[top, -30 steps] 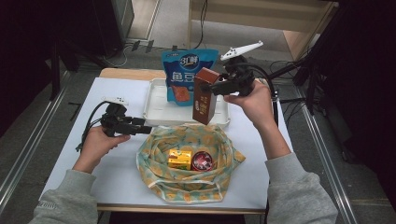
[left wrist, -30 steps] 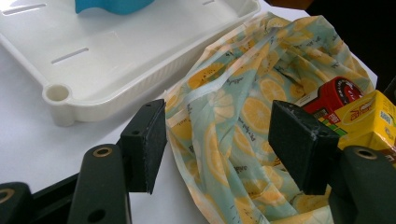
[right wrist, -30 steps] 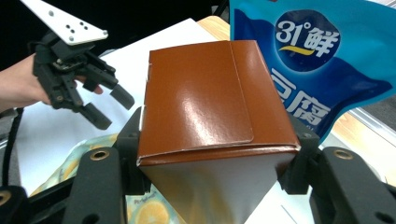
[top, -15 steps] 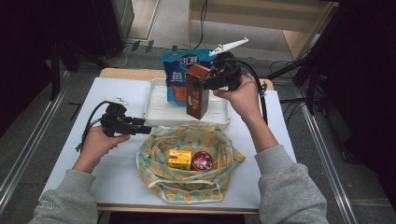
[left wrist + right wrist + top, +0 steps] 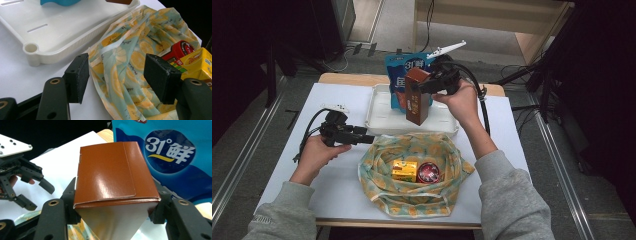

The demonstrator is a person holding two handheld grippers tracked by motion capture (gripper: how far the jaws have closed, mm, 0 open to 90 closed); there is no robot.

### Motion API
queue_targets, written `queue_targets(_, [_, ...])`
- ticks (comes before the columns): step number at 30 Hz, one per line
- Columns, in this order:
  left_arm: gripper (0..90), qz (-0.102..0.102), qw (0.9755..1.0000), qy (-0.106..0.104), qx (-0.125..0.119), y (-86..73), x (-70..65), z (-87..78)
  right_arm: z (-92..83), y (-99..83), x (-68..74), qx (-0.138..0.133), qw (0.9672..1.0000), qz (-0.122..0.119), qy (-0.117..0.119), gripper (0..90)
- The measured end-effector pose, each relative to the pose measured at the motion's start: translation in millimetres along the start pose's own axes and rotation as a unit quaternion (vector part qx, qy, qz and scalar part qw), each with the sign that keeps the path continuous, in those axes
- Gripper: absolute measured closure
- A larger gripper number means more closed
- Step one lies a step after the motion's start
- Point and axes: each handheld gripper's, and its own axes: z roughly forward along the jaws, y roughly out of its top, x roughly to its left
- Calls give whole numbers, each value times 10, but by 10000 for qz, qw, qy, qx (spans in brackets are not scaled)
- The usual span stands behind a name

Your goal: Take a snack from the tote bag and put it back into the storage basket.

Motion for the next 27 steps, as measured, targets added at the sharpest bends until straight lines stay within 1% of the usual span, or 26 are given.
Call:
queue_targets(4, [377,13,10000,-8,9,0,2,4,98,4,-3,-21,10000,15,4,424])
queue_targets(8, [377,8,10000,-22,-8,0,3,-3,211,9,6,18,10000,32,-6,424])
queue_targets(10, [377,9,10000,-35,-22,-2,6,-6,257,8,8,16,10000,-6,-19,424])
queue_targets(15, [377,7,10000,-32,-17,-4,11,-7,376,0,21,59,10000,22,-36,424])
queue_targets(21, [378,-2,10000,-55,-17,-3,6,-4,512,-11,35,71,9999,-3,-75,424])
queue_targets(27, [378,10,10000,-54,-14,-5,13,-8,632,-46,35,108,9999,65,7,425])
